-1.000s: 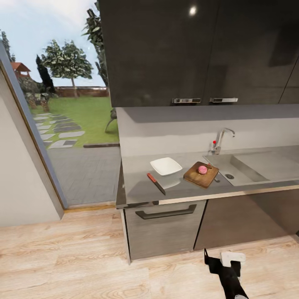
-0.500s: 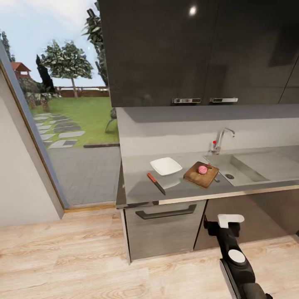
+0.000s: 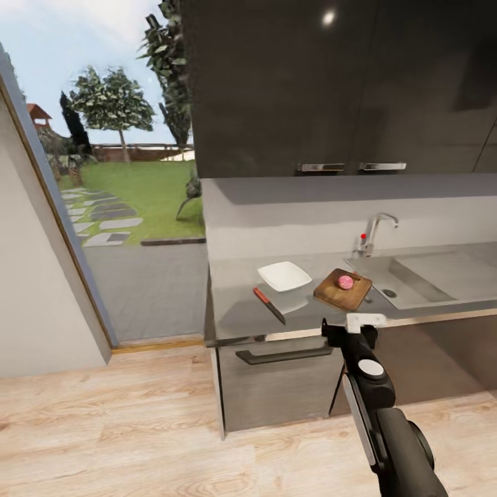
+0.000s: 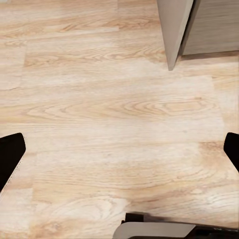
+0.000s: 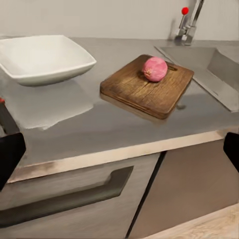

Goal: In the kitchen, take the Vidalia onion out of the sink, dice it on the chopping board with the paring knife, put the diced onion into the bowl on the countertop, then place both the paring knife and the chopping board into the sink.

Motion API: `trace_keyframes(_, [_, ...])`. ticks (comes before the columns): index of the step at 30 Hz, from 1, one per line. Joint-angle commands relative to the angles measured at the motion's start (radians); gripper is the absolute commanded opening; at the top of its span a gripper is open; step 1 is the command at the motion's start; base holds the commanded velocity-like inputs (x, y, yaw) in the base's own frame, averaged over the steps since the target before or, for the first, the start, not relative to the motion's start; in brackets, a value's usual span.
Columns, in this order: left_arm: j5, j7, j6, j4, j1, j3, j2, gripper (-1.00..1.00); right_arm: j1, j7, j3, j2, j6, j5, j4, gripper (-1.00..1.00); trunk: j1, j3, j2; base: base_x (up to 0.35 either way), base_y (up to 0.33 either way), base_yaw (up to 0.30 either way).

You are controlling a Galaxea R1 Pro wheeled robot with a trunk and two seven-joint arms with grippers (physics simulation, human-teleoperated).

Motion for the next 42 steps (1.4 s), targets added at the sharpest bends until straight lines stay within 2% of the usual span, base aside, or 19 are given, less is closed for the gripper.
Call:
trace_keyframes(1, [0.008, 0.005, -0.001, -0.002, 0.000, -0.009, 0.001, 1.00, -0.002, -0.001, 0.013, 0.001, 0.009, 0.009, 0.000, 1.00, 0.001, -0.002, -0.002, 0.000, 0.281, 0.000])
trace_keyframes(5, [0.008, 0.005, -0.001, -0.003, 0.000, -0.009, 0.001, 1.00, -0.004, -0.002, 0.058, 0.002, 0.011, 0.009, 0.000, 1.00, 0.001, -0.002, -0.002, 0.000, 0.151, 0.000])
trace_keyframes(8, [0.008, 0.006, -0.001, -0.003, 0.000, -0.009, 0.001, 1.00, -0.005, -0.002, 0.070, 0.002, 0.012, 0.008, 0.000, 1.00, 0.001, -0.002, -0.002, 0.000, 0.031, 0.000])
trace_keyframes(21, [0.009, 0.006, -0.001, -0.002, 0.000, -0.009, 0.012, 1.00, -0.005, 0.001, 0.078, 0.002, 0.011, 0.002, 0.008, 1.00, 0.001, -0.002, -0.002, 0.019, 0.004, 0.000])
trace_keyframes(42, [0.008, 0.006, -0.001, -0.002, 0.000, -0.009, 0.013, 1.00, -0.005, 0.002, 0.076, 0.002, 0.011, 0.002, 0.017, 1.00, 0.001, -0.002, -0.002, 0.229, 0.051, 0.000])
